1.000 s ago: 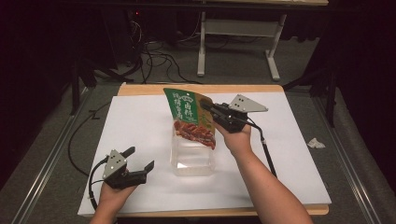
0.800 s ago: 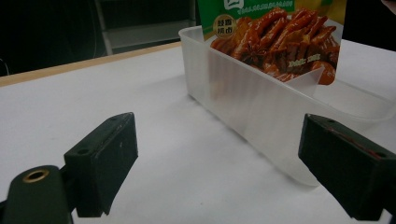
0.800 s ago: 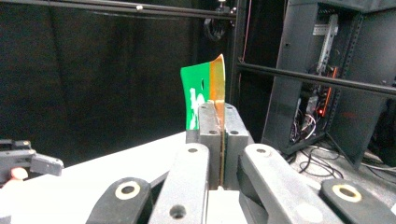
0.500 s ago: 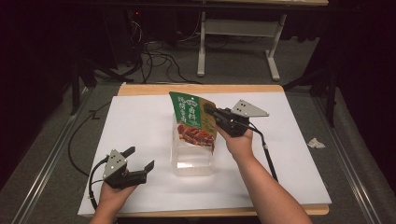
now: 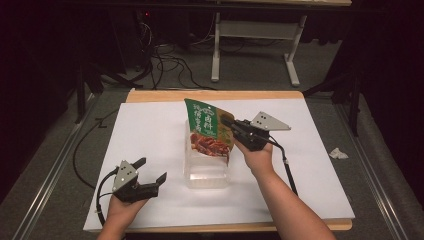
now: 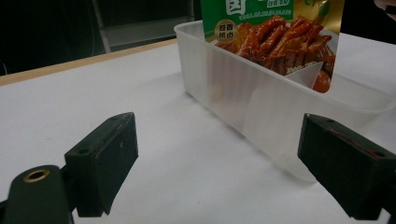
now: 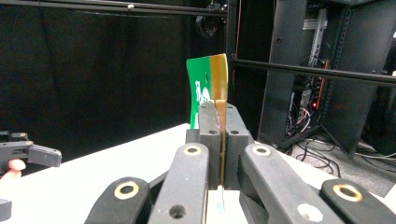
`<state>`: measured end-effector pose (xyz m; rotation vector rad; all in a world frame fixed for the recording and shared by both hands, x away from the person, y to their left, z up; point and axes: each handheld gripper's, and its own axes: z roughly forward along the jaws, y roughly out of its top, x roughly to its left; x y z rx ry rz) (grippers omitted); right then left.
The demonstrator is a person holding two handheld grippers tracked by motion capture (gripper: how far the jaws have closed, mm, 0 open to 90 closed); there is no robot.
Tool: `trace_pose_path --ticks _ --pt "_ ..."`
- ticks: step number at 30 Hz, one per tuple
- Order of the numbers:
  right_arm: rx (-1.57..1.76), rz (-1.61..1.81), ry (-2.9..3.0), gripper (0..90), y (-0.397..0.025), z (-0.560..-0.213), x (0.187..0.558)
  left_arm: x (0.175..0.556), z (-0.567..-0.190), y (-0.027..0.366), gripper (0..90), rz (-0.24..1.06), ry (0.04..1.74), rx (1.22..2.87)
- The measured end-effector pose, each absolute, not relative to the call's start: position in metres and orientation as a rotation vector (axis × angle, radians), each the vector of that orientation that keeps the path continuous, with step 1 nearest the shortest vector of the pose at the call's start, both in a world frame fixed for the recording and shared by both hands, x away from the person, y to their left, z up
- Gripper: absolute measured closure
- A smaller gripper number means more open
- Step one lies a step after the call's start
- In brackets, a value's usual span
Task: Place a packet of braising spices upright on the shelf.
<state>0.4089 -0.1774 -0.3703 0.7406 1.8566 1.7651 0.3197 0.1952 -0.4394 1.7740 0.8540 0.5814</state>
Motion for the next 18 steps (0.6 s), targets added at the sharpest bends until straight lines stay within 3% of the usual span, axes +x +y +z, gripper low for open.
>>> trace_pose_path --ticks 11,12,13,14,16,17,18 --pt "0.750 1.744 1.883 88.0 -0.1730 -0.3659 0.4123 0.3198 -0.4398 0.1954 12.8 0.581 0.850 1.784" --pt "0.743 1.743 1.885 85.4 -0.1729 -0.3653 0.4126 0.3198 -0.4397 0.1955 12.8 0.581 0.850 1.784" --pt "0.752 1.732 1.908 77.2 -0.1730 -0.3645 0.4128 0.3198 -0.4397 0.1955 12.8 0.582 0.850 1.784" --pt "0.752 1.732 1.908 77.2 -0.1730 -0.3645 0.4128 0.3198 -0.4397 0.1957 12.8 0.583 0.849 1.785" --pt "0.751 1.712 1.925 67.8 -0.1732 -0.3641 0.4124 0.3198 -0.4396 0.1960 12.9 0.584 0.848 1.785" --pt "0.751 1.692 1.934 58.8 -0.1735 -0.3638 0.4107 0.3198 -0.4397 0.1960 12.9 0.585 0.848 1.786" --pt "0.751 1.692 1.934 58.8 -0.1735 -0.3638 0.4107 0.3199 -0.4398 0.1960 12.9 0.585 0.849 1.786"
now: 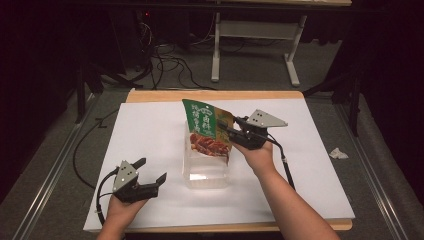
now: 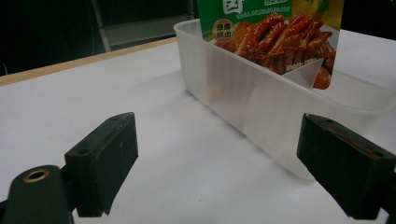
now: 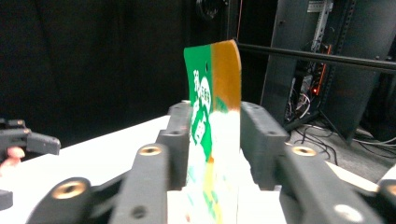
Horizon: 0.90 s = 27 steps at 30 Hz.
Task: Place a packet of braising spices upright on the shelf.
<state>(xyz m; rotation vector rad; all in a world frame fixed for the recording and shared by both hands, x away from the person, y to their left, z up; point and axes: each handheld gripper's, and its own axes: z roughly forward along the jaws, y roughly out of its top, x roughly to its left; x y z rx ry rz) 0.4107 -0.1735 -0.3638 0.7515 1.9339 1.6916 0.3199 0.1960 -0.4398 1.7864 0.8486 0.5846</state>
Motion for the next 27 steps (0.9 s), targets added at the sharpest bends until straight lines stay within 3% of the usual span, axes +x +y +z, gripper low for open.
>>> trace_pose_path --ticks 5,6,11,27 --pt "0.747 1.635 1.932 37.7 -0.180 -0.359 0.403 0.320 -0.440 0.196 12.9 0.585 0.848 1.794" --pt "0.747 1.635 1.932 37.7 -0.180 -0.359 0.403 0.320 -0.440 0.196 12.9 0.583 0.849 1.796" --pt "0.795 1.634 1.935 18.8 -0.191 -0.355 0.400 0.320 -0.440 0.197 13.0 0.585 0.851 1.799" --pt "0.945 1.476 1.880 15.4 -0.268 -0.370 0.361 0.321 -0.443 0.194 13.1 0.574 0.853 1.822"
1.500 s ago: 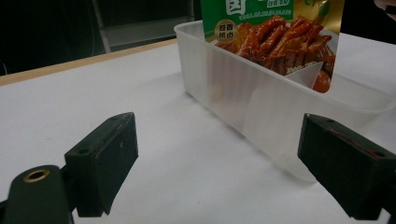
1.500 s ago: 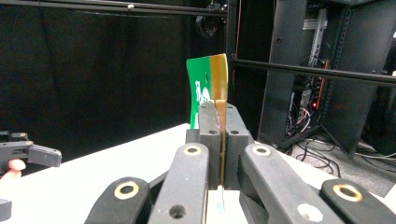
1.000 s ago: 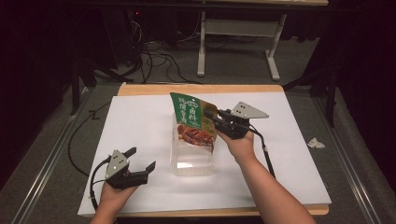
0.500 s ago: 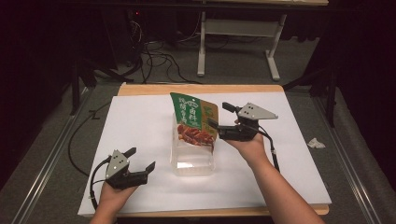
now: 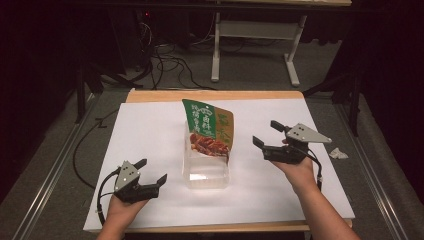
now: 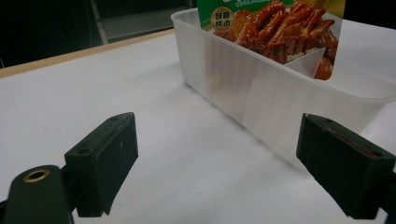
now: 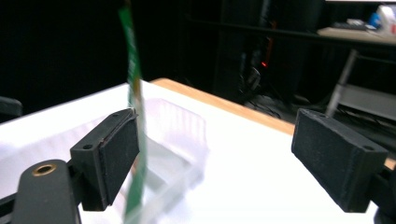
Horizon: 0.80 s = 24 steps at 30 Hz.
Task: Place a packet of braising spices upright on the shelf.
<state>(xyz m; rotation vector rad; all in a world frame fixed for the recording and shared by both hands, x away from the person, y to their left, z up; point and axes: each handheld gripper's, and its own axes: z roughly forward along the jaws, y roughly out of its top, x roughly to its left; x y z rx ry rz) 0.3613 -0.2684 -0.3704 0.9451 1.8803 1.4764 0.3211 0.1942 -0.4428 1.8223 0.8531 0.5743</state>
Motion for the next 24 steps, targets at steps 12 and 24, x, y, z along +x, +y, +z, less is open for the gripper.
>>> trace_pose_path --ticks 12,24 --pt "1.128 1.416 1.761 14.9 -0.335 -0.422 0.311 0.321 -0.446 0.188 13.1 0.554 0.841 1.850" --pt "1.101 1.349 1.840 15.5 -0.334 -0.435 0.313 0.323 -0.448 0.184 13.1 0.544 0.843 1.871"
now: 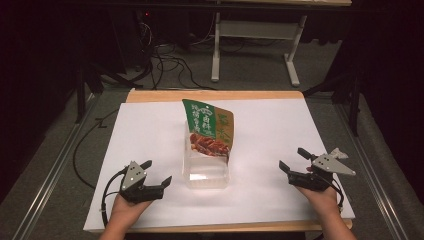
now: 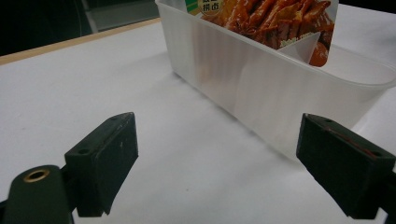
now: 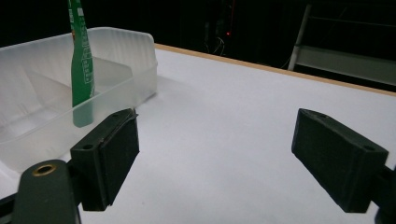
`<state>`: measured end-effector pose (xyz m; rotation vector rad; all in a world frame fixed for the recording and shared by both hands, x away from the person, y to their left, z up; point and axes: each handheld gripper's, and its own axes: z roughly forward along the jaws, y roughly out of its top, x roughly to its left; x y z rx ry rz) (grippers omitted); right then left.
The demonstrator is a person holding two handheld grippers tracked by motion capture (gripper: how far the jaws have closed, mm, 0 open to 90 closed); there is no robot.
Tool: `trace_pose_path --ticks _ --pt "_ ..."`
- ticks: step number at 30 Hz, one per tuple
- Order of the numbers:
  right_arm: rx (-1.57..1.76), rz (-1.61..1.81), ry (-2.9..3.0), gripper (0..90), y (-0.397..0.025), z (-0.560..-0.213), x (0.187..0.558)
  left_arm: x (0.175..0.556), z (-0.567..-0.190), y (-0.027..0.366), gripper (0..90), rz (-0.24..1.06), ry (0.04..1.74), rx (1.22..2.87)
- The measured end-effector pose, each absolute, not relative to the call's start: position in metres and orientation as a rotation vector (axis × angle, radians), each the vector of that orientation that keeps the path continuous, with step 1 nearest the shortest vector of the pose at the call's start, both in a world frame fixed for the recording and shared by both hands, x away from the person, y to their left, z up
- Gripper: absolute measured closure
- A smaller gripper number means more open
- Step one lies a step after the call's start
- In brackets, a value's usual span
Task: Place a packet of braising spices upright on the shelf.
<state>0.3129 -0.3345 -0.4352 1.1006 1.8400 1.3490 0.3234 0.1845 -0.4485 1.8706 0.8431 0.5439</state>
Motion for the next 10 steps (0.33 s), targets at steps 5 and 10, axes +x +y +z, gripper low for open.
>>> trace_pose_path --ticks 5,10 --pt "1.115 1.364 1.816 15.6 -0.3385 -0.4343 0.3127 0.3232 -0.4483 0.1851 13.1 0.546 0.843 1.868" --pt "1.134 1.369 1.814 15.8 -0.3398 -0.4364 0.3138 0.3247 -0.4484 0.1854 13.2 0.539 0.853 1.860"
